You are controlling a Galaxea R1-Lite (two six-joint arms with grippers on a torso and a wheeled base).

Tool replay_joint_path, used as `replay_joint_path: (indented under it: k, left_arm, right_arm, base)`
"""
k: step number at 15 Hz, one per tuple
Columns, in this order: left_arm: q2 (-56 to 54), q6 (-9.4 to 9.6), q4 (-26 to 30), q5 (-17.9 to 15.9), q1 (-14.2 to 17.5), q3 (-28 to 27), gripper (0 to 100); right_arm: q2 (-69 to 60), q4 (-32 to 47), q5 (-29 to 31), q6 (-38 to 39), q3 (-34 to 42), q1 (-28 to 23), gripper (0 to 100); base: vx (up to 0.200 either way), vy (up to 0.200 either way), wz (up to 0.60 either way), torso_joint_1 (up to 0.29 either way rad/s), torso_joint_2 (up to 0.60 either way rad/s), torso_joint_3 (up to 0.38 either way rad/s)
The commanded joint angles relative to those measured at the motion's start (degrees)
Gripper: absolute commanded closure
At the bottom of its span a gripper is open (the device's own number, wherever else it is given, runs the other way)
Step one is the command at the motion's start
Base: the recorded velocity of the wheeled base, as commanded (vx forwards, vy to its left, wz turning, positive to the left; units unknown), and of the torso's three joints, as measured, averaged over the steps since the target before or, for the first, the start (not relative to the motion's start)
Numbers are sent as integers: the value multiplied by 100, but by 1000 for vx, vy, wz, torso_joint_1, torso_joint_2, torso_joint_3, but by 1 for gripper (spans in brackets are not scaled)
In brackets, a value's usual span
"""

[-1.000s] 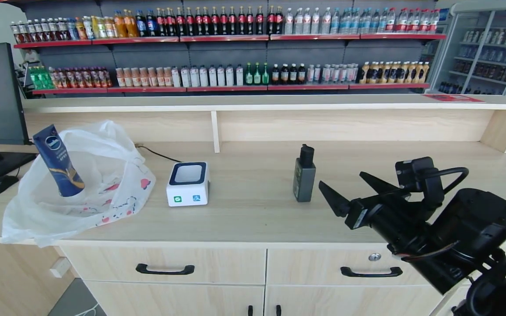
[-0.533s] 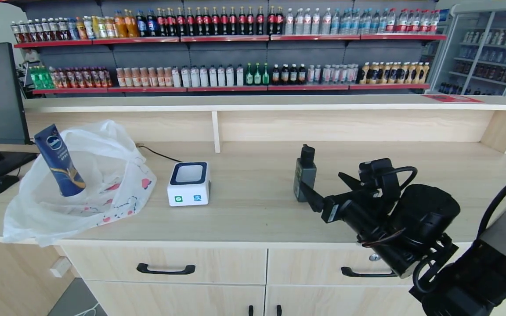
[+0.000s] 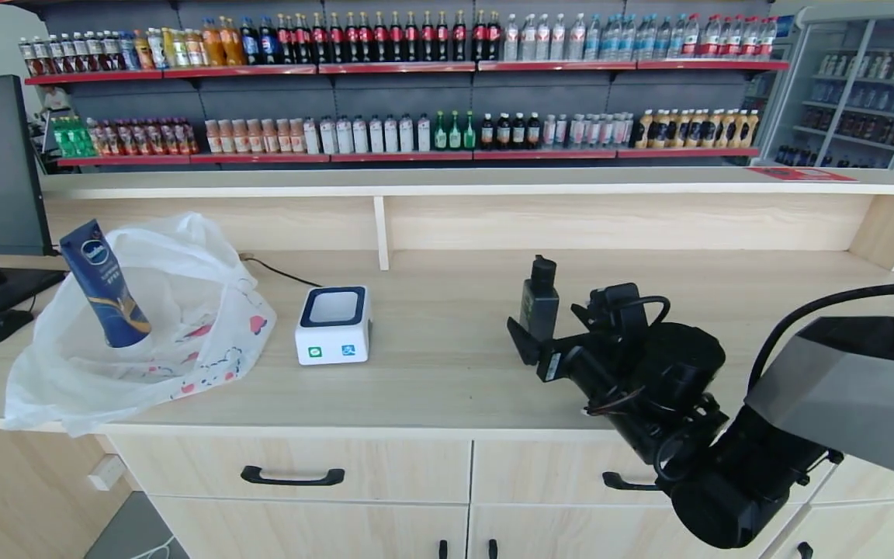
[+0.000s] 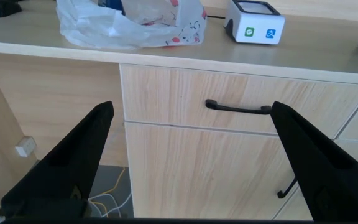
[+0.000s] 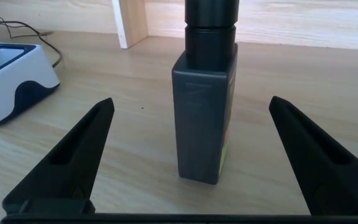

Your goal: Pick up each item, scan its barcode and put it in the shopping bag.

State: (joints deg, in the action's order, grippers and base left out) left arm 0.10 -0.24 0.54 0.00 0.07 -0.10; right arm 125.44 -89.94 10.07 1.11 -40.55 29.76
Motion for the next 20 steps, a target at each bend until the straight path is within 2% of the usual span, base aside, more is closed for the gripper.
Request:
replay_joint_path:
  k: [1,11,20]
  left_arm:
    - [-1,-2,-1,0,1,1,0]
    - [-1,-2,-1,0,1,1,0]
    - [-1,-2,-1,0,1,1,0]
  right_arm:
    - [253,-6,4,3,-155,-40,0]
    - [886,-6,153,21,-1439,-128,0]
    - [1149,-6,267,30,-1711,-154,0]
  base:
    - [0,0,0,0,0,0]
    - [0,0,0,0,0,0]
    - [0,0,0,0,0,0]
